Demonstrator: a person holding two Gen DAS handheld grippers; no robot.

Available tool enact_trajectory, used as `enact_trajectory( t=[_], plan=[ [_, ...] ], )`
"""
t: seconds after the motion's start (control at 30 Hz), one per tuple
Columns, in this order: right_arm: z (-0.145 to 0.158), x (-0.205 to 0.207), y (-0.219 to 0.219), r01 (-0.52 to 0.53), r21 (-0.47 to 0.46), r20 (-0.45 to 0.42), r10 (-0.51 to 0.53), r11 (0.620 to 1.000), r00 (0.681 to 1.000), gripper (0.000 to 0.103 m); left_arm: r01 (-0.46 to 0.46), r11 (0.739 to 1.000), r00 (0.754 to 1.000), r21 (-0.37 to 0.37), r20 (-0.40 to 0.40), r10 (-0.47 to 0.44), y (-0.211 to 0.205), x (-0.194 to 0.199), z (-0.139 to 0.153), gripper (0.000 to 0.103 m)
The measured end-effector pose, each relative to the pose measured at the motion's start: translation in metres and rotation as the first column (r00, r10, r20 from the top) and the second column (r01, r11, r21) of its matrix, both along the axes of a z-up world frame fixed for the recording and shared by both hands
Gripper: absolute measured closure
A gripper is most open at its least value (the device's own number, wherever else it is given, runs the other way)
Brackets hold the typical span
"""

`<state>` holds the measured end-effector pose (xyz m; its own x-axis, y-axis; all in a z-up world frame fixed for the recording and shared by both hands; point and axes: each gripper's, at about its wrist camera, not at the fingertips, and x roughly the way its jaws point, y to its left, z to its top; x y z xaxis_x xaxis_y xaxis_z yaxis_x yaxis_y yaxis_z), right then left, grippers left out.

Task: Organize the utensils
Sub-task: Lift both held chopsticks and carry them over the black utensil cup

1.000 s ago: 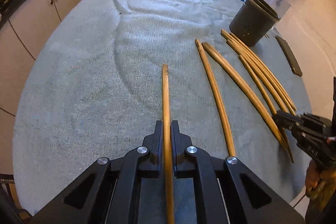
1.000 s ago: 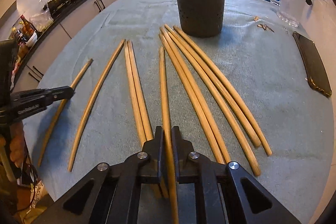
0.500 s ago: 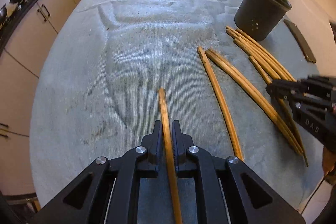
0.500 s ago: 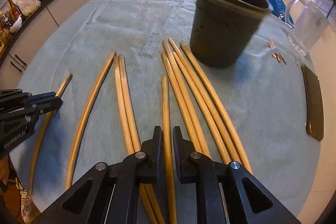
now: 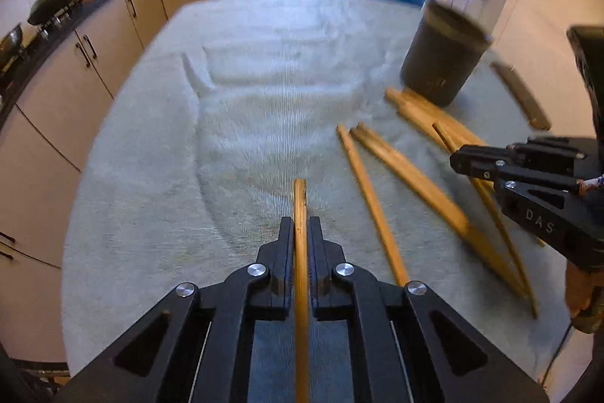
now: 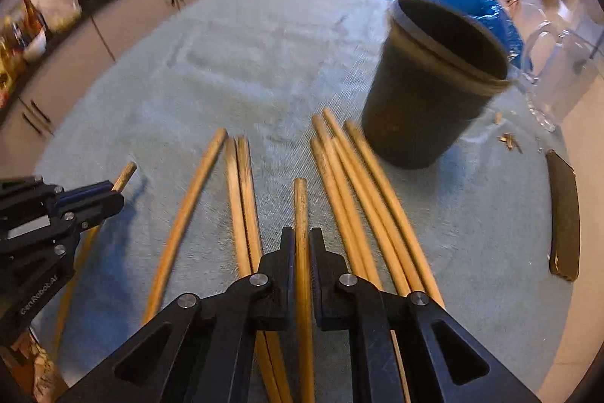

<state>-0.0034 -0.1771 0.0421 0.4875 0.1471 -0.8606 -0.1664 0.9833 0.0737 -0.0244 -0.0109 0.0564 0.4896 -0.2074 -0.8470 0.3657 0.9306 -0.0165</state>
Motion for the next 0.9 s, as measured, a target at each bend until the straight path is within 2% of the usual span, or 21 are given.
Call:
enact_trajectory(
  t=[0.17, 0.37, 0.47, 0.67, 0.9],
  plan=[
    [0.034, -0.042, -0.012, 0.008, 0.092, 0.141, -0.021, 0.996, 0.99, 0.096, 0.021, 0.998, 0.992, -0.06, 0.128, -0.013, 0.005, -0.031, 0.044, 0.097],
    [0.065, -0.076, -0.031, 0.036, 0.179, 0.253, -0.081, 0.983, 0.964, 0.096, 0.056, 0.983, 0.976, -0.173, 0.218, -0.018, -0.004, -0.057, 0.087, 0.097],
    [0.081, -0.092, -0.041, 0.054, 0.196, 0.319, -0.116, 0.979, 0.941, 0.096, 0.076, 0.972, 0.966, -0.223, 0.257, -0.016, -0.009, -0.064, 0.107, 0.097],
    [0.115, -0.103, -0.072, 0.094, 0.299, 0.417, -0.219, 0.95, 0.882, 0.095, 0.097, 0.945, 0.951, -0.313, 0.31, 0.005, -0.017, -0.064, 0.137, 0.097],
    [0.165, -0.082, -0.109, 0.138, 0.399, 0.5, -0.341, 0.907, 0.796, 0.095, 0.143, 0.913, 0.924, -0.381, 0.382, 0.015, -0.043, -0.036, 0.18, 0.097]
  ],
)
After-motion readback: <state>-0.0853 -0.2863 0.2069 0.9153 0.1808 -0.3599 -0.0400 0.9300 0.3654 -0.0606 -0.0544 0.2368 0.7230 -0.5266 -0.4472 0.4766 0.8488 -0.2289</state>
